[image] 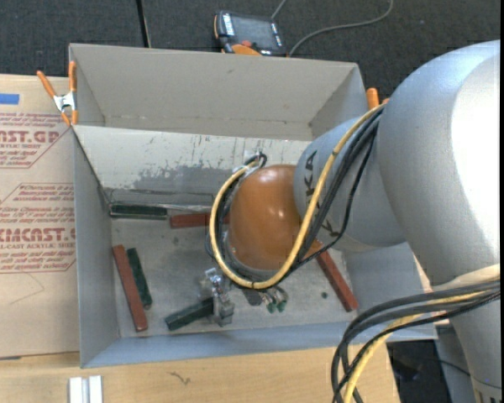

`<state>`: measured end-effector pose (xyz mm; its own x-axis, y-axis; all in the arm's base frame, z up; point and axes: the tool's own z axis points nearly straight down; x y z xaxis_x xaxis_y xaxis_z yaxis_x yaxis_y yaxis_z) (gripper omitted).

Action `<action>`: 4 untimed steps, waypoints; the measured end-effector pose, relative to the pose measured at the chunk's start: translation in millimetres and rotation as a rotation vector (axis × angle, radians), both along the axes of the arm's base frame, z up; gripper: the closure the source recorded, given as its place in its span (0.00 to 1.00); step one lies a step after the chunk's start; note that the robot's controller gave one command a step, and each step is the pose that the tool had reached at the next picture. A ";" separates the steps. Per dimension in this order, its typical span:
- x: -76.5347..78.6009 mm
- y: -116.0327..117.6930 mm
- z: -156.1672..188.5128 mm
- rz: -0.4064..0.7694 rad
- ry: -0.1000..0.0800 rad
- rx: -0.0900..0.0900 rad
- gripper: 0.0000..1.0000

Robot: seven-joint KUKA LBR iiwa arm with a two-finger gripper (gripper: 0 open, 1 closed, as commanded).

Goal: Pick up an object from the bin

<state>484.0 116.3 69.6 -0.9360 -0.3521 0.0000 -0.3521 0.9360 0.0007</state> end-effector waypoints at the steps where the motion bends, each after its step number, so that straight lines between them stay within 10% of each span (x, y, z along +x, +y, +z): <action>1: 38.8 -39.0 0.2 0.334 -0.003 -0.001 1.00; 2: 45.9 -5.6 149.5 0.762 -0.009 0.000 1.00; 3: 44.8 -6.4 146.7 0.760 -0.004 0.002 0.00; 4: 8.9 -2.0 6.7 0.656 0.008 0.003 0.00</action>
Offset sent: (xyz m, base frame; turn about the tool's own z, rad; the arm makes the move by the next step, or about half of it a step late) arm 0.0379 -0.0380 0.0004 -0.3363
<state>492.9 114.3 76.2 -0.5266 -0.8501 0.0042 -0.8500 0.5267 0.0084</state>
